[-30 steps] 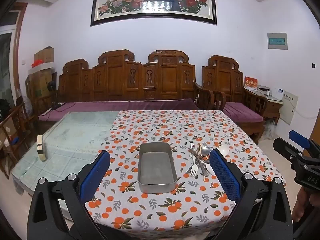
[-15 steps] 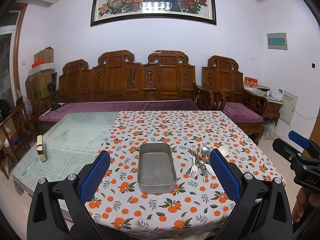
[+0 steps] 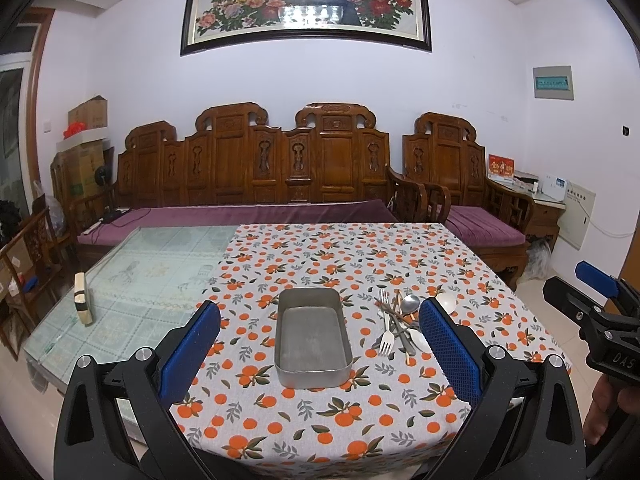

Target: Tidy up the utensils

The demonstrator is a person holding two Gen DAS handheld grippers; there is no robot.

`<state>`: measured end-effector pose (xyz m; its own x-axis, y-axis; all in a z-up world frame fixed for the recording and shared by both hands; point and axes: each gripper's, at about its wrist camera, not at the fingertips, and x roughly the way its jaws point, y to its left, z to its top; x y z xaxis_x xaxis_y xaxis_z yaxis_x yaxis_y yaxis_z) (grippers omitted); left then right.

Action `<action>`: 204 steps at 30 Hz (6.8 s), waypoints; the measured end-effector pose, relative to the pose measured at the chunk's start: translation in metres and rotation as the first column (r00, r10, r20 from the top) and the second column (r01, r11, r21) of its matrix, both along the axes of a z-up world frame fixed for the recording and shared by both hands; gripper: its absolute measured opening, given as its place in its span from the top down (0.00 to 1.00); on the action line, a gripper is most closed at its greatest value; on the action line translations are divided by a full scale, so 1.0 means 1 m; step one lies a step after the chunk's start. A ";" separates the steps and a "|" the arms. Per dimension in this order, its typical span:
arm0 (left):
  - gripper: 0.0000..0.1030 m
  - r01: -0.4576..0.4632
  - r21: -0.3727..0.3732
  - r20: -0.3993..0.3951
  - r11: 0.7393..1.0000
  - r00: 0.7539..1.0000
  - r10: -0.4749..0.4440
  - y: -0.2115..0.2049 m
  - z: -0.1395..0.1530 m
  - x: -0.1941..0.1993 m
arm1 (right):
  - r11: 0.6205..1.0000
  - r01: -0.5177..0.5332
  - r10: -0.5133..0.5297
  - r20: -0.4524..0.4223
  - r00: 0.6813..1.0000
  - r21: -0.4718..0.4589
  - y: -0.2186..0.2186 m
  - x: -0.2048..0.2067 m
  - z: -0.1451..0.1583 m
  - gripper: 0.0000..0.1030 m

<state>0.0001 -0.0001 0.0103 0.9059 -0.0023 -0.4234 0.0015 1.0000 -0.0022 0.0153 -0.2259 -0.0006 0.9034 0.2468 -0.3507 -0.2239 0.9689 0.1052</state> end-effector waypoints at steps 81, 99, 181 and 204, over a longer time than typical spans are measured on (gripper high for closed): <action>0.07 0.210 0.026 -0.251 0.977 0.948 -0.197 -0.035 -0.083 0.124 | 0.997 0.055 -0.070 -0.308 0.949 -0.059 -0.058 0.178 -0.138 0.33; 0.15 0.302 -0.021 -0.329 0.953 0.898 -0.292 -0.070 -0.132 0.188 | 0.999 -0.019 0.031 -0.484 0.875 0.029 -0.058 0.256 -0.219 0.39; 0.98 0.311 -0.026 -0.453 0.950 0.844 -0.288 -0.083 -0.153 0.212 | 0.994 -0.088 0.108 -0.486 0.867 0.064 -0.045 0.250 -0.207 0.95; 0.98 0.171 0.019 -0.477 0.985 0.867 -0.141 0.007 -0.170 0.236 | 0.966 -0.253 0.250 -0.427 0.869 0.050 0.026 0.212 -0.168 0.95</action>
